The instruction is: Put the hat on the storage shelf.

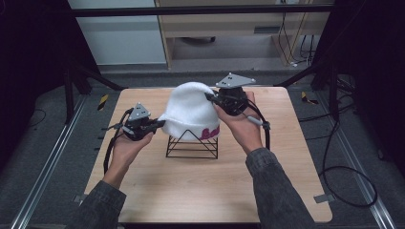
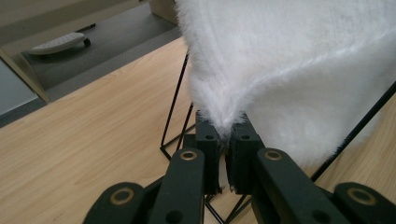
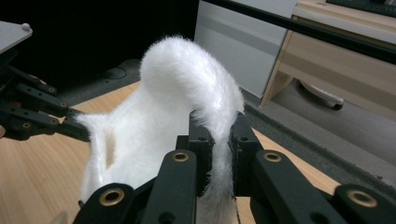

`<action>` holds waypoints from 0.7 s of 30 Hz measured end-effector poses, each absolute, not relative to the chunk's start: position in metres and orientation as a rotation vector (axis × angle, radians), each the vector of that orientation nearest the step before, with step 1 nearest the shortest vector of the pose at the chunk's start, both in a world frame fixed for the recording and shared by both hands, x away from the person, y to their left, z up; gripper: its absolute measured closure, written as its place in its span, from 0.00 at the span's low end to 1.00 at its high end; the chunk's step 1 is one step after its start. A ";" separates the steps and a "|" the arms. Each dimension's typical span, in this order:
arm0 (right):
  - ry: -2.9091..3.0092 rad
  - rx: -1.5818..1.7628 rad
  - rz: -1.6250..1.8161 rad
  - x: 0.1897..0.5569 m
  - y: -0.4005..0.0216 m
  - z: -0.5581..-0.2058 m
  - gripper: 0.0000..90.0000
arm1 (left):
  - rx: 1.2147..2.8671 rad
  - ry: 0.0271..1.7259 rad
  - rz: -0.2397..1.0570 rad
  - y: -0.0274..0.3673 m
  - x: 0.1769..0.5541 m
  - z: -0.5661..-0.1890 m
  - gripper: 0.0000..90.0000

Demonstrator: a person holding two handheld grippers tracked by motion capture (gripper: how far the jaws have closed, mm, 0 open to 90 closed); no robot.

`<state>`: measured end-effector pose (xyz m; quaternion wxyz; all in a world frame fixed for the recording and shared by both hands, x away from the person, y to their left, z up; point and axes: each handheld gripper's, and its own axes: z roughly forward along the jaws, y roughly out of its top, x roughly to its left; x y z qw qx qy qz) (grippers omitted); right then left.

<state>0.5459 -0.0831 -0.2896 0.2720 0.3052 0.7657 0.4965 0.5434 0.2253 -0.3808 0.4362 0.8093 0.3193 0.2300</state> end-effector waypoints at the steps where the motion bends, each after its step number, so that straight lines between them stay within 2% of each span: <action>1: 2.071 0.817 1.331 0.545 -0.082 -0.292 0.92 | 2.019 0.794 0.570 0.226 0.543 -0.383 0.94; 8: 2.092 0.821 1.336 0.540 -0.080 -0.306 0.92 | 2.031 0.789 0.566 0.230 0.540 -0.393 0.94; 21: 2.133 0.777 1.347 0.527 -0.077 -0.309 0.92 | 2.038 0.782 0.549 0.232 0.533 -0.401 0.94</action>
